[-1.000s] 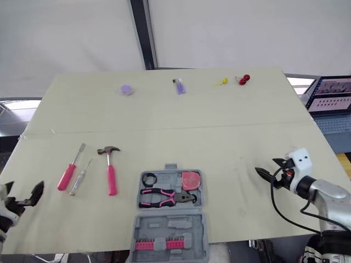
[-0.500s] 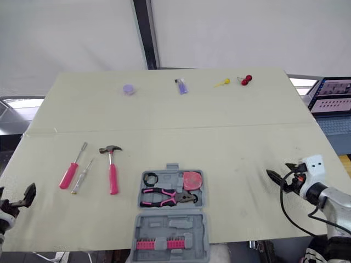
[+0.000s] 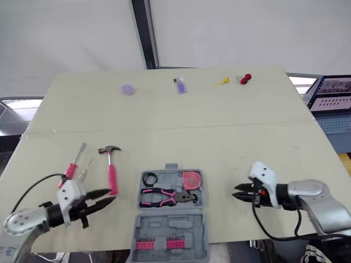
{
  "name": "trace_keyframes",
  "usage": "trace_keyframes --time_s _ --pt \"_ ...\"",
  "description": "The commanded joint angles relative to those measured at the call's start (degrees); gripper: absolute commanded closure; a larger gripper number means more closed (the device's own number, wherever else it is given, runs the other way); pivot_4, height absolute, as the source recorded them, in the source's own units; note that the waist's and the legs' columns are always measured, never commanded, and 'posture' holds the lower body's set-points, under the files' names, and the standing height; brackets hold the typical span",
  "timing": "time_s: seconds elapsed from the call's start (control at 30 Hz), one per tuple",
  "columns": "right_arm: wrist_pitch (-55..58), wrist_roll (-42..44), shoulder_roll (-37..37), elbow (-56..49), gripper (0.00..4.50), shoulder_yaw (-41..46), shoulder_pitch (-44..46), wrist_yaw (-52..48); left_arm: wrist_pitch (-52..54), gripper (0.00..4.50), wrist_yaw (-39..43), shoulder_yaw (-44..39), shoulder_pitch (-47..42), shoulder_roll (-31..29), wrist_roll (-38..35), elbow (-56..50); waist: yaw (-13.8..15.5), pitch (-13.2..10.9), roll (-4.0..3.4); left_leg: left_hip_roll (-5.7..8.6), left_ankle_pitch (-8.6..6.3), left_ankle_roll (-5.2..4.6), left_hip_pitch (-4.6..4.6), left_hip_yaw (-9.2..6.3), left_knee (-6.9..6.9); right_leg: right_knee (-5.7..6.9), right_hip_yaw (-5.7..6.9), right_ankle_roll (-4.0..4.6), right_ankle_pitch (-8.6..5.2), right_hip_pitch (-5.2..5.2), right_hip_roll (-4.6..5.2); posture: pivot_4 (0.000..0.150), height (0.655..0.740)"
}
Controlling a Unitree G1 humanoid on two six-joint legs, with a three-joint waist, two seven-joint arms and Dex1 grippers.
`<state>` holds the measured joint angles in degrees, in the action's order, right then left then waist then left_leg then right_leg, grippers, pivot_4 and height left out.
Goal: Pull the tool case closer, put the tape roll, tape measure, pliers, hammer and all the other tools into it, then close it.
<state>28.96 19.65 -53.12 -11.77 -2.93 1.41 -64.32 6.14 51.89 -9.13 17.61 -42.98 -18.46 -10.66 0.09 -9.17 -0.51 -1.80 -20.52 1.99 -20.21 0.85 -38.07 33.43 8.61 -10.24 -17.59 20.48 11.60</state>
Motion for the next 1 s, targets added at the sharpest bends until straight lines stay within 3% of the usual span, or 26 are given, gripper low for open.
trace_keyframes --time_s 0.03,0.17,0.53,1.0 --pt "-0.57 -3.22 -1.68 -2.67 4.45 -3.72 1.01 -1.07 4.18 4.43 2.29 2.89 -1.15 -2.25 0.6 -2.55 0.25 -0.07 0.0 0.0 0.0 0.0 0.0 0.0 -0.01 0.0 0.0 0.0 0.0 -0.01 0.01 0.15 0.74" --pt "-0.63 -7.18 -0.91 -3.59 4.45 -9.14 3.07 -0.5 10.15 4.43 3.57 8.07 -3.06 -4.57 2.41 -4.02 0.56 -0.09 -0.01 0.0 0.0 0.0 0.0 -0.01 -0.06 0.04 -0.01 0.0 0.0 0.0 0.0 0.15 0.74" --pt "3.58 -9.42 2.42 -7.12 4.45 -16.89 7.36 -0.61 15.55 4.43 -0.03 17.3 -10.28 -0.49 7.28 -3.3 1.48 -0.09 -0.02 0.0 0.0 0.0 0.0 -0.01 -0.11 0.08 -0.02 0.0 0.0 0.0 0.0 0.15 0.74" --pt "4.62 -10.84 6.28 -7.85 4.45 -19.97 10.09 0.94 16.86 4.43 -2.01 20.73 -13.97 4.33 8.83 -3.31 1.72 -0.07 -0.05 0.01 0.0 0.0 0.01 -0.03 -0.2 0.11 -0.02 0.01 0.01 -0.07 0.01 0.15 0.74"
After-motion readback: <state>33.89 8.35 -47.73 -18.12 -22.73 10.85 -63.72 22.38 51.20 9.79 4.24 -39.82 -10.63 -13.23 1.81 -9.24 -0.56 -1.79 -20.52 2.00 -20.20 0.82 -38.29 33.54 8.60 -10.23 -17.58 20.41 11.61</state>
